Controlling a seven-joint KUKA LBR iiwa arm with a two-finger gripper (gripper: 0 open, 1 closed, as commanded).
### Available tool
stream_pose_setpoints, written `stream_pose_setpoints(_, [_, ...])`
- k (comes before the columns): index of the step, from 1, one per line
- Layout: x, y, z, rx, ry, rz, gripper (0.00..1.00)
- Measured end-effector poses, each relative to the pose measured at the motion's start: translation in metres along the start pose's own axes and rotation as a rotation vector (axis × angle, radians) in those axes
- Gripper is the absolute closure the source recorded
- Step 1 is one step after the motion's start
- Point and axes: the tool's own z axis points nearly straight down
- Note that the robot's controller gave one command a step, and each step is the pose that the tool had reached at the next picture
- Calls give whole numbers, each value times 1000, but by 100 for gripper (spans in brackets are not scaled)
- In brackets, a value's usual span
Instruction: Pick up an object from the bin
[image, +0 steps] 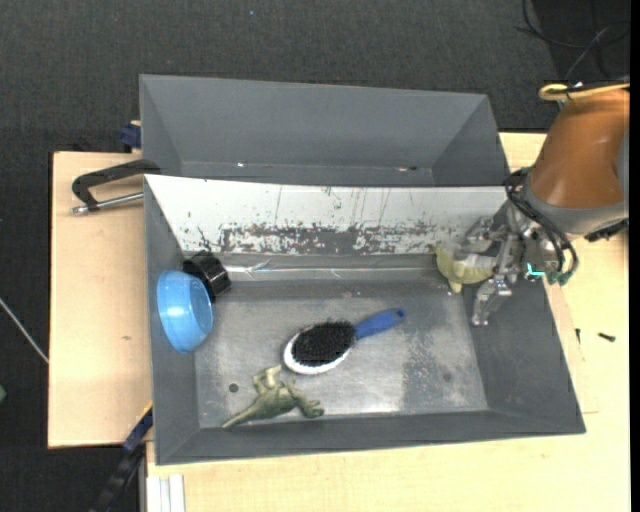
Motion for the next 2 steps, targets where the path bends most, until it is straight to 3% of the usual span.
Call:
stream_pose_setpoints(1, [0, 4, 62, -3, -21, 180, 0])
stream_pose_setpoints(2, [0, 87, 59, -3, -8, 72, 0])
